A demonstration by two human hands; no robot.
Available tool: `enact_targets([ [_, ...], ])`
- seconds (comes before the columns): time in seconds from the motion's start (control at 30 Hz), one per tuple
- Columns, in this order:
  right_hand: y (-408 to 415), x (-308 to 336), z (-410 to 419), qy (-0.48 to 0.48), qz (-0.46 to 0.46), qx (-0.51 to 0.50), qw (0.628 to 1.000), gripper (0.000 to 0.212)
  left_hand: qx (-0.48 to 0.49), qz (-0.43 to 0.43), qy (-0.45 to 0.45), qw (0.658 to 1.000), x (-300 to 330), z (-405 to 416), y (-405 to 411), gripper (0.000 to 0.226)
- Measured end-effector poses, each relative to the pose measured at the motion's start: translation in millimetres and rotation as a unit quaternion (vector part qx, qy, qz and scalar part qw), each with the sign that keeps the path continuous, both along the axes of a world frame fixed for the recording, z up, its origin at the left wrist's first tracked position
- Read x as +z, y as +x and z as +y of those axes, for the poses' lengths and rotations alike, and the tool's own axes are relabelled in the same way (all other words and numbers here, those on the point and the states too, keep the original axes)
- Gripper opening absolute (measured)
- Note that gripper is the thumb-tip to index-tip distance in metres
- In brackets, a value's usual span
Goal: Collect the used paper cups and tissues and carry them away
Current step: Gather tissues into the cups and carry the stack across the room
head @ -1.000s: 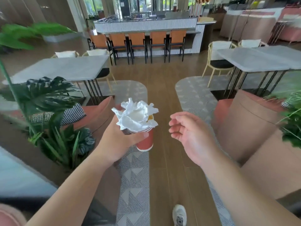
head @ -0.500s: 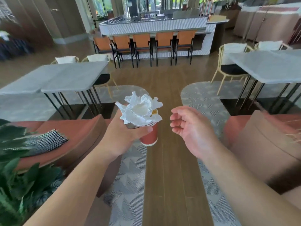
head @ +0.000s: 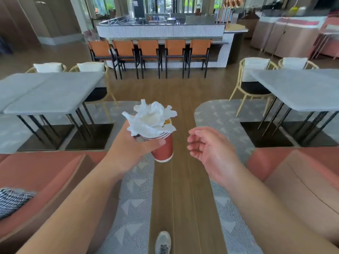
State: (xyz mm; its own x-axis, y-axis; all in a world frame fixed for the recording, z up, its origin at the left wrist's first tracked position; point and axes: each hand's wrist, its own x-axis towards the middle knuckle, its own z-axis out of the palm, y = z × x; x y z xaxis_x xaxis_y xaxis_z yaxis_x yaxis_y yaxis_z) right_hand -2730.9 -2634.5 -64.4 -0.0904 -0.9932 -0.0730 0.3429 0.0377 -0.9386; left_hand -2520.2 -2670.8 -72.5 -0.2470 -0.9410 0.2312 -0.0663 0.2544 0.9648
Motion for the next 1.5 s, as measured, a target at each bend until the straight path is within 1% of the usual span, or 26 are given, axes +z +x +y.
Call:
enact_targets([
  [0.13, 4, -2, -97, 0.01, 0.004, -0.011, 1.0, 0.016, 0.004, 0.002, 0.011, 1.0, -12, -94, 11, 0.056],
  [0.23, 13, 1, -171, 0.018, 0.012, -0.008, 1.0, 0.018, 0.018, 0.002, 0.028, 0.999, -15, -166, 21, 0.059],
  [0.37, 20, 7, -255, 0.009, 0.016, -0.013, 1.0, 0.021, -0.009, -0.01, 0.026, 1.0, -11, -257, 26, 0.065],
  [0.43, 20, 7, -287, 0.006, 0.014, -0.017, 1.0, 0.021, -0.014, -0.026, 0.025, 0.999, -6, -293, 25, 0.07],
  [0.73, 7, -1, -424, 0.004, 0.001, -0.012, 1.0, 0.022, -0.011, -0.041, 0.007, 0.999, -12, -427, 15, 0.066],
  [0.9, -15, -15, -515, 0.008, 0.005, 0.016, 1.0, 0.023, 0.023, -0.044, 0.009, 0.999, -22, -513, -1, 0.074],
  [1.07, -43, -16, -631, -0.006, -0.007, 0.053, 0.999, 0.024, 0.031, -0.059, 0.012, 0.998, -23, -611, -35, 0.07],
  [1.17, -63, -6, -698, -0.011, -0.016, 0.069, 0.997, 0.024, 0.036, -0.068, 0.028, 0.997, -11, -671, -58, 0.064],
  [1.23, -74, 1, -739, -0.023, -0.014, 0.085, 0.996, 0.021, 0.042, -0.059, 0.019, 0.997, -1, -710, -70, 0.061],
  [1.33, -88, 7, -793, -0.025, -0.019, 0.088, 0.996, 0.019, 0.052, -0.048, -0.009, 0.997, 6, -757, -83, 0.058],
  [1.4, -93, 7, -822, -0.021, -0.022, 0.091, 0.995, 0.022, 0.049, -0.042, -0.007, 0.998, 5, -782, -88, 0.055],
  [1.5, -97, 4, -862, -0.016, -0.018, 0.105, 0.994, 0.019, 0.063, -0.041, -0.001, 0.997, 0, -823, -88, 0.054],
])
